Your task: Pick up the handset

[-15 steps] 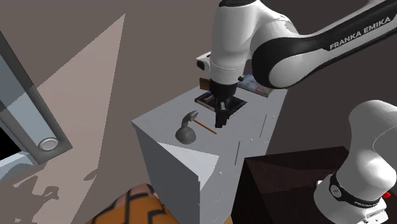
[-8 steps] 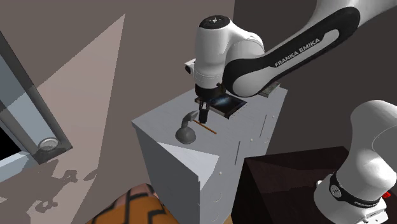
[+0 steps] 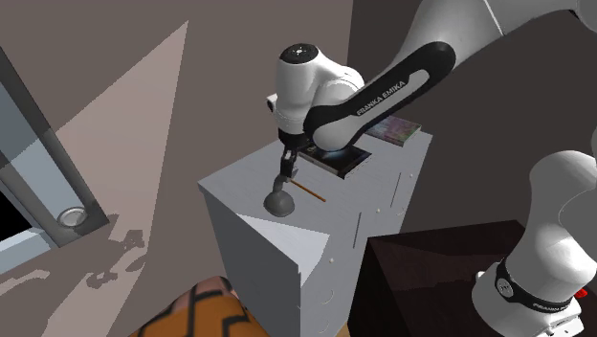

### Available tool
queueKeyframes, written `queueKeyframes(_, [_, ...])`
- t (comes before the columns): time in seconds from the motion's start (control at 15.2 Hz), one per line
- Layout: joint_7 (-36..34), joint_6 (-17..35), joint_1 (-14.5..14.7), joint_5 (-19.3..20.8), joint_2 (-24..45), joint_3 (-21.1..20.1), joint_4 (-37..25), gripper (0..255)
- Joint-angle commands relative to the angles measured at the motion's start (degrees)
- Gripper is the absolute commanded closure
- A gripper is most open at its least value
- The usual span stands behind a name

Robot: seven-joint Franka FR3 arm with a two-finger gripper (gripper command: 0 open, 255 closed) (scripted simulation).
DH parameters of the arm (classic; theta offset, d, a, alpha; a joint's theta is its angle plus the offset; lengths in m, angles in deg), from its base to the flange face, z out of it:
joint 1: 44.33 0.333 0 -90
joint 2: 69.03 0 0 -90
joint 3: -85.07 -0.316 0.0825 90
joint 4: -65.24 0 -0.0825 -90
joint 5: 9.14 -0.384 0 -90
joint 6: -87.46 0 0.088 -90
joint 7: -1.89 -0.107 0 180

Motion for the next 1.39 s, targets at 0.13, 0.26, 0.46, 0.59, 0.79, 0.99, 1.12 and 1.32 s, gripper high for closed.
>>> queueKeyframes(0.13, [-0.84,3.09,-0.35,0.15,2.52,0.23,0.43,0])
queueKeyframes(0.26, [-1.18,4.5,-0.44,0.21,3.6,0.26,0.8,0])
queueKeyframes(0.46, [-1.45,5.61,-0.51,0.24,4.47,0.27,1.07,0])
queueKeyframes(0.59, [-1.46,5.64,-0.51,0.23,4.53,0.26,1.04,255])
queueKeyframes(0.79, [-1.49,5.57,-0.48,0.24,4.5,0.25,1.02,255])
queueKeyframes(0.99, [-1.5,5.57,-0.48,0.26,4.47,0.26,1.04,255])
queueKeyframes(1.12, [-1.49,5.57,-0.49,0.25,4.48,0.26,1.03,255])
queueKeyframes(1.32, [-1.11,4.21,-0.42,0.2,3.36,0.26,0.74,255])
